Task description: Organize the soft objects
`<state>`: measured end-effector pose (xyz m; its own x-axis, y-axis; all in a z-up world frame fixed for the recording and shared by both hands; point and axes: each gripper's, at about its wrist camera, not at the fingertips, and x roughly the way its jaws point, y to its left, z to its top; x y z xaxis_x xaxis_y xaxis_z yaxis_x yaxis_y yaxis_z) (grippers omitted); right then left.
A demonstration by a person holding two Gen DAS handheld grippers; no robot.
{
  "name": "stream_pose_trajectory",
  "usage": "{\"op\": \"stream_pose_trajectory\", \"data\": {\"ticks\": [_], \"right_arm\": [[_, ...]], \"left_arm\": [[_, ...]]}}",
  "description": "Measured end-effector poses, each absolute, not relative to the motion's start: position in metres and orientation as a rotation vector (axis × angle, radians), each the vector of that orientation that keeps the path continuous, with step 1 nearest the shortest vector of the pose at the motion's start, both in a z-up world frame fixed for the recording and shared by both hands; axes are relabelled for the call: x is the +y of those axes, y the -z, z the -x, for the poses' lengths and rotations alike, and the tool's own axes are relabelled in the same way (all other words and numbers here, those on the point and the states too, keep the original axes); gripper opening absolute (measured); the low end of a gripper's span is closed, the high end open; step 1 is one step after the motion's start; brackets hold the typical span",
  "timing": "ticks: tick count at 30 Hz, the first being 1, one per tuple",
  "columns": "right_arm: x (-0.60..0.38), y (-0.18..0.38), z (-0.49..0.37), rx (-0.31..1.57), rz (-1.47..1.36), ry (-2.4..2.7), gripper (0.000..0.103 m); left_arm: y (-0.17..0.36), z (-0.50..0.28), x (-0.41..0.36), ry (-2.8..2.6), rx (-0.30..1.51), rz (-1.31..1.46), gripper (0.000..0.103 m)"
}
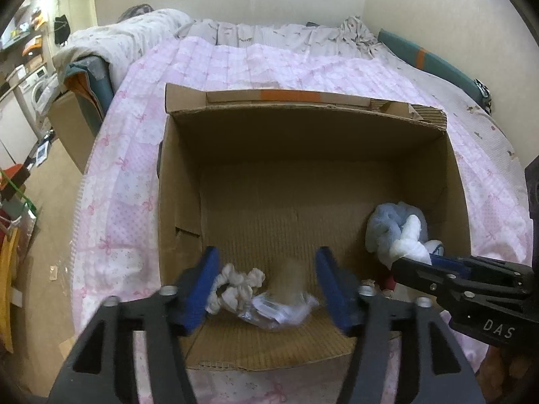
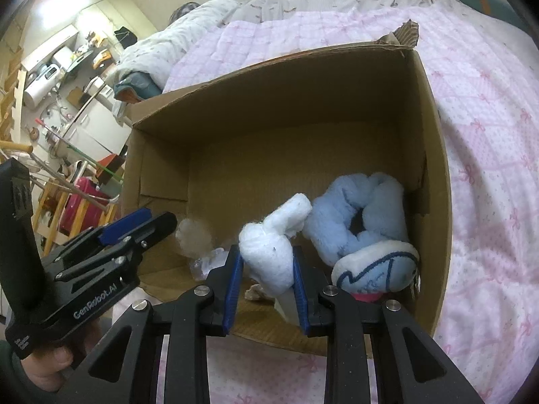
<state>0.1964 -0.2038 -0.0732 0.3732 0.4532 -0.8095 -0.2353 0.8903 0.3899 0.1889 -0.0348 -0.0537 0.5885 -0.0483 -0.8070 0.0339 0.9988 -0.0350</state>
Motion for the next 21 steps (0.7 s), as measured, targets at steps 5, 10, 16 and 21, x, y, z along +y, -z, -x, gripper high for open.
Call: {"op": "stream_pose_trajectory", "data": {"ticks": [5, 10, 16, 21], "right_arm": [[-0.206, 0.07, -0.199, 1.099, -0.263, -0.46, 0.038], [-0.216, 0.061, -0.199, 1.038, -0.324, -0.459, 0.076], [-0.214, 0.054, -0.196, 1.01, -0.255, -0.399, 0.098], [-0.221, 0.037, -0.189, 0.944, -0.247, -0.376, 0.103]], "left_arm": [[0.049, -0.187, -0.036, 0.039, 0.944, 0.012, 0.074], [0.038, -0.184, -0.028, 0.04, 0.917, 0.048, 0.074], [0.029, -0.18, -0.023, 0.018, 0.935, 0.054, 0.074], [0.014, -0.17, -0.018, 0.006, 0.908, 0.059, 0.075]]}}
